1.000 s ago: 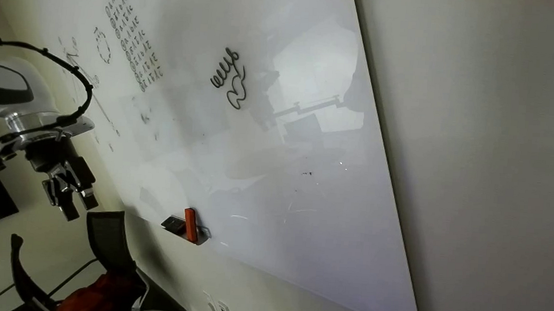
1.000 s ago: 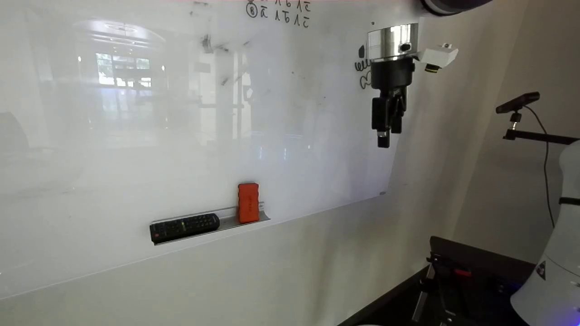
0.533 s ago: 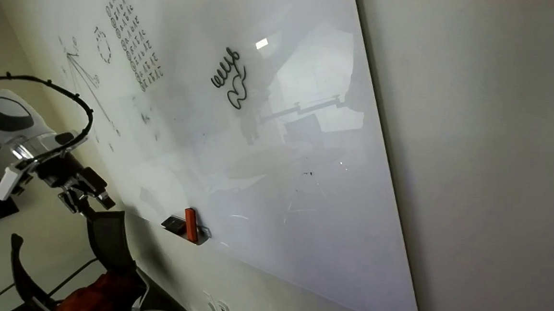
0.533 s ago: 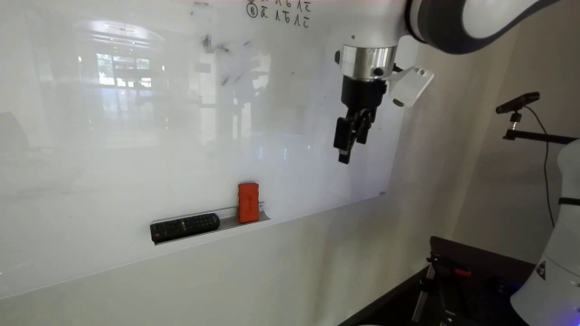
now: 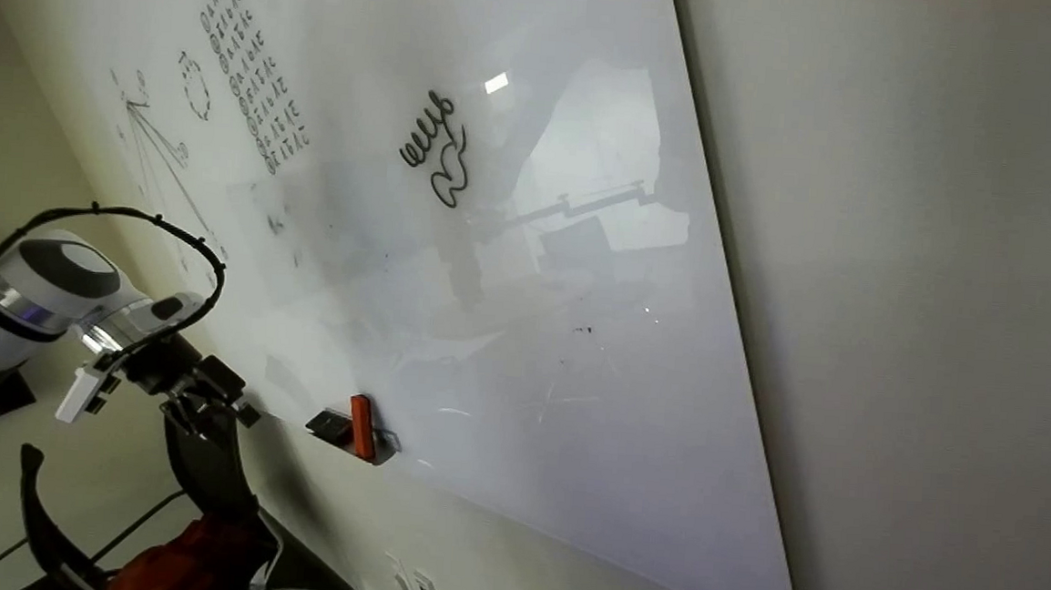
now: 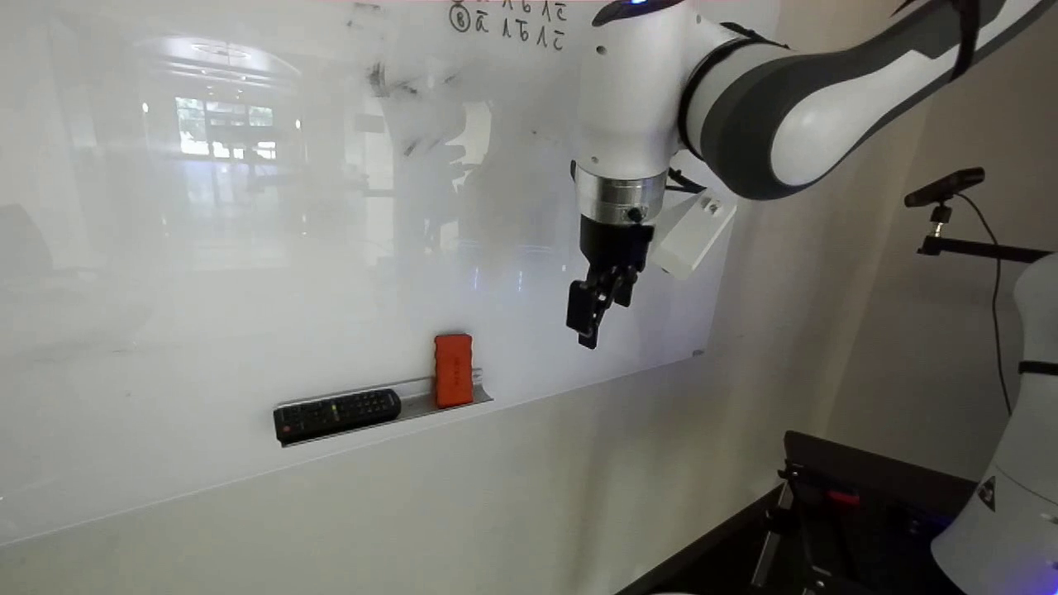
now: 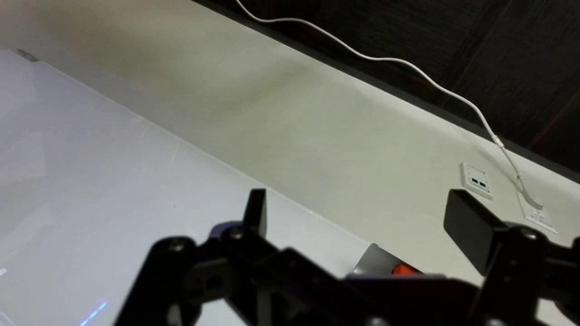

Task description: Erase the scribbles on the whiteboard with the duster

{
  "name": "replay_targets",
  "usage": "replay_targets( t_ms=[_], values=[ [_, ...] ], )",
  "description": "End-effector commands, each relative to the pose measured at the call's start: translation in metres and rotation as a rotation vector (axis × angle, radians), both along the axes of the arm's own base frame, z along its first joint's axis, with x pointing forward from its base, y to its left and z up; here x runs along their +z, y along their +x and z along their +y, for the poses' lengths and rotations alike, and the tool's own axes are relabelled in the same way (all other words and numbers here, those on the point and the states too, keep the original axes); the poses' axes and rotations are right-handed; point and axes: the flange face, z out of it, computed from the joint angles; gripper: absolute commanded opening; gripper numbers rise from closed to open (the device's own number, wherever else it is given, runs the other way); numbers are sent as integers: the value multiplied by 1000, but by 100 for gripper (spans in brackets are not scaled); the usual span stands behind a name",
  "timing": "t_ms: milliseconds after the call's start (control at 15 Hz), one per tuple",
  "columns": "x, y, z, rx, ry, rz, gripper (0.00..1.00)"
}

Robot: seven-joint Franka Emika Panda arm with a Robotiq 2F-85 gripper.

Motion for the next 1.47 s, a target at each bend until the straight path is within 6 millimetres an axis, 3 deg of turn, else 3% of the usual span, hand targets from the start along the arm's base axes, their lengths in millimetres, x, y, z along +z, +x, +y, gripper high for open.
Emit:
replay_targets(
  t_ms=[0, 133, 267, 667, 1133, 1400],
  values=[
    [1, 0, 0, -1, 0, 0, 100],
    [-1, 6, 4, -25, -11, -17, 100],
    [-13, 13, 21, -48, -33, -75, 100],
    [-68, 25, 66, -151, 25, -295, 100],
    [-104, 33, 58, -131, -10, -573, 100],
    [-110, 29, 54, -129, -28, -567, 100]
  ],
)
